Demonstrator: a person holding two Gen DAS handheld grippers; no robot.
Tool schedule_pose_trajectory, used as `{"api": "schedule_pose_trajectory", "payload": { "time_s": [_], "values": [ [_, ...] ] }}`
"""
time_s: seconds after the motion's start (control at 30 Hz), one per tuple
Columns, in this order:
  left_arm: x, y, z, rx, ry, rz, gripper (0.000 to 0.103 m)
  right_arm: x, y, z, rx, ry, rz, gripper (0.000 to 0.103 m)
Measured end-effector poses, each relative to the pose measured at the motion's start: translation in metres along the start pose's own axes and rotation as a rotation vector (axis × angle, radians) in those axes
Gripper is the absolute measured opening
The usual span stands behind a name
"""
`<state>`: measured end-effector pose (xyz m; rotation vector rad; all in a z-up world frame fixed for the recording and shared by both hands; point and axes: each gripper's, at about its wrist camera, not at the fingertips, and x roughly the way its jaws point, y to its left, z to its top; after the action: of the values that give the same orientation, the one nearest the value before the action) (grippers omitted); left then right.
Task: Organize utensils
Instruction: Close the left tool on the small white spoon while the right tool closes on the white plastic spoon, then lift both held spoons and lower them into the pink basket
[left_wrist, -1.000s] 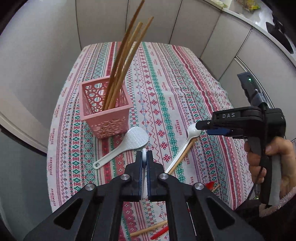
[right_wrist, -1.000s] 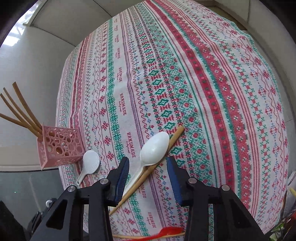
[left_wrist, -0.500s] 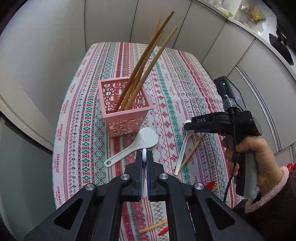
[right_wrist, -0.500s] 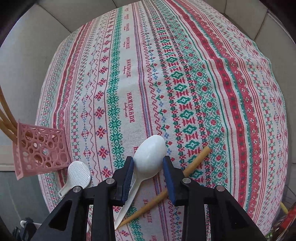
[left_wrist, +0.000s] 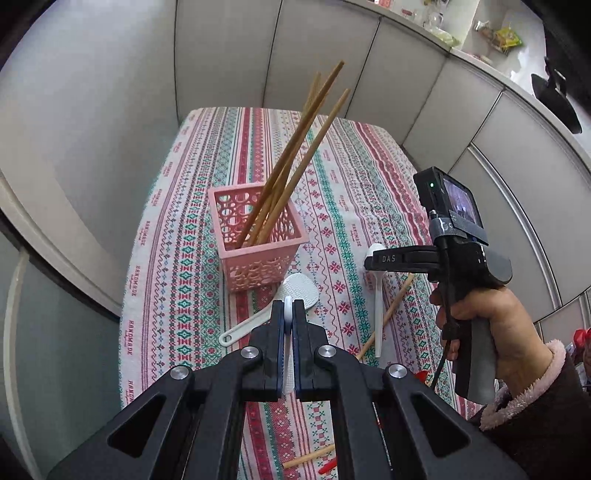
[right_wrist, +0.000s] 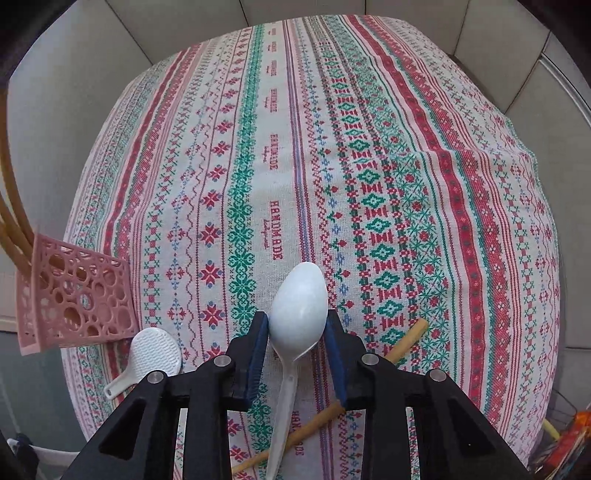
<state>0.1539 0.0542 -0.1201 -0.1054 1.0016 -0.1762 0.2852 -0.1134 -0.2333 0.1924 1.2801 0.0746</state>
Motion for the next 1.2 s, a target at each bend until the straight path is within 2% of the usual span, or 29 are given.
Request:
{"api": "schedule_pose_trajectory", "payload": {
  "time_s": [0.27,0.47,0.6,0.7,0.9,1.07,1.2],
  "values": [
    [-0.042,0.004,0.012,-0.010,-0.160,0.012,0.003,-0.054,-0.003,-0.012,-0.024,-0.151,0.145,0.031],
    [-0.081,0.010,0.023,-0.044,-0.329,0.020,0.003,-0.116,-0.008,-0.022,-0.033,-0.318,0.231,0.031],
    [-0.084,0.012,0.032,-0.054,-0.398,0.060,0.003,-0.143,-0.003,-0.028,-0.037,-0.415,0.268,0.031],
    [-0.072,0.012,0.038,-0.045,-0.428,0.066,0.003,-0.153,0.003,-0.030,-0.040,-0.469,0.286,0.031],
    [-0.032,0.004,0.051,0.033,-0.421,0.162,0.003,-0.155,0.013,-0.029,-0.044,-0.504,0.303,0.031],
    [0.002,0.002,0.059,0.083,-0.390,0.190,0.003,-0.151,0.017,-0.027,-0.041,-0.511,0.315,0.031],
    [0.027,0.011,0.066,0.079,-0.336,0.158,0.005,-0.153,0.021,-0.027,-0.046,-0.542,0.323,0.031]
  ]
}}
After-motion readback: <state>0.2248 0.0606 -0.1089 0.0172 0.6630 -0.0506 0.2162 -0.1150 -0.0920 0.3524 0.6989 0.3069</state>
